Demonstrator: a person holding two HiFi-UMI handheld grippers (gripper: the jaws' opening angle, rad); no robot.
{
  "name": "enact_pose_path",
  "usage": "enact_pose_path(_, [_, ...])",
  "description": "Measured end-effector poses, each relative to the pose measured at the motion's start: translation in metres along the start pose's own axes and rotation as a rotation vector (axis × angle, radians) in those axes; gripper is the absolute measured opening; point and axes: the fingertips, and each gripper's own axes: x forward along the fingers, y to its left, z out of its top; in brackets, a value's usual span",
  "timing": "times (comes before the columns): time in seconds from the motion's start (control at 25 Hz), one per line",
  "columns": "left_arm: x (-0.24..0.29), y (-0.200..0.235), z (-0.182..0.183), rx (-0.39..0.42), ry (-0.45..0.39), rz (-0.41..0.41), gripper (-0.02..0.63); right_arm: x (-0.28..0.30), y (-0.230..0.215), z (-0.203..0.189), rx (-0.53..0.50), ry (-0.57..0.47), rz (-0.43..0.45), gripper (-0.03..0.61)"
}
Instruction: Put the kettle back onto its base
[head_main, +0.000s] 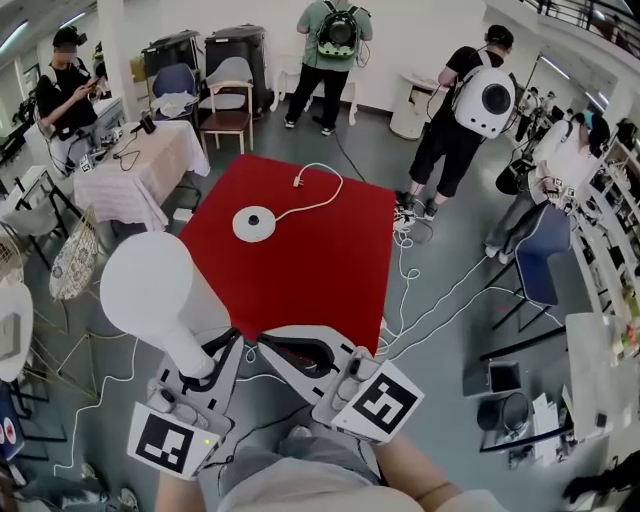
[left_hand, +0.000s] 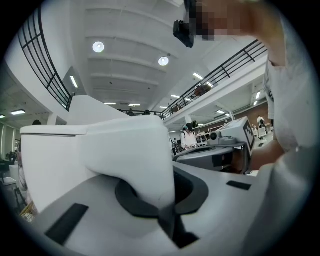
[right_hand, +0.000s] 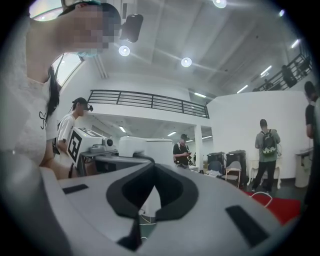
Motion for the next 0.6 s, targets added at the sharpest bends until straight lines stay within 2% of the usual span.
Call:
enact_pose_path(0.24, [0.027,0.004,0.003,0.032,-0.002,-0.032,0.018,0.003,-0.028,-0.002,-0.034,0.014,0.004,0.008])
enact_pose_path(0.6, [0.051,0.050,-0.010,0.028,-0.028,-0.077,0.018,0.045,-0.062,-0.014,-0.023,0.002,-0.017,0.008])
